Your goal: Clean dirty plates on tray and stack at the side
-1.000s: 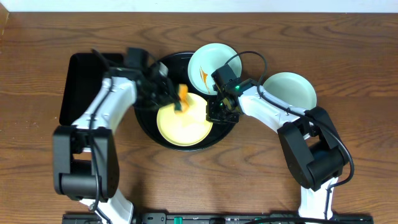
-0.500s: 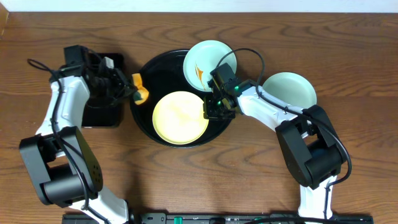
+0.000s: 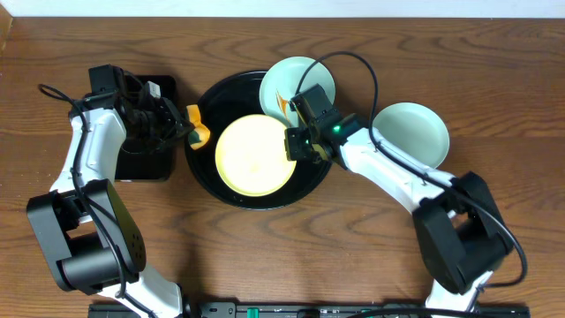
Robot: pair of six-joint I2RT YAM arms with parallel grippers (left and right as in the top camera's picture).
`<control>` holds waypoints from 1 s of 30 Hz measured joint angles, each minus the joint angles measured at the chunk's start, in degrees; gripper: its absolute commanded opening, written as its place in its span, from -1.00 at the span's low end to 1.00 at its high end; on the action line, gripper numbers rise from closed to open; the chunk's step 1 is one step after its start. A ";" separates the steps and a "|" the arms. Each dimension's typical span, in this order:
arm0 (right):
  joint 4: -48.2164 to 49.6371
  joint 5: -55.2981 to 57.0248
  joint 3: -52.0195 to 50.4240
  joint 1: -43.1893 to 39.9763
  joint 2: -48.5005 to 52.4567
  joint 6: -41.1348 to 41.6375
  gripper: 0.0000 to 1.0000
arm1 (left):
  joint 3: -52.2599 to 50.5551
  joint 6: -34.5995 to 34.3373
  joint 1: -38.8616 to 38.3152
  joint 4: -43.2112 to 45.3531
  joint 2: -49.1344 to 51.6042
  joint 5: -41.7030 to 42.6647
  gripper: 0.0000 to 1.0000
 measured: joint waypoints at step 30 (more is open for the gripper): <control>1.46 35.28 0.00 6.38 -12.13 -5.20 -0.98 | 0.00 1.05 0.00 -0.87 0.00 -0.68 -0.85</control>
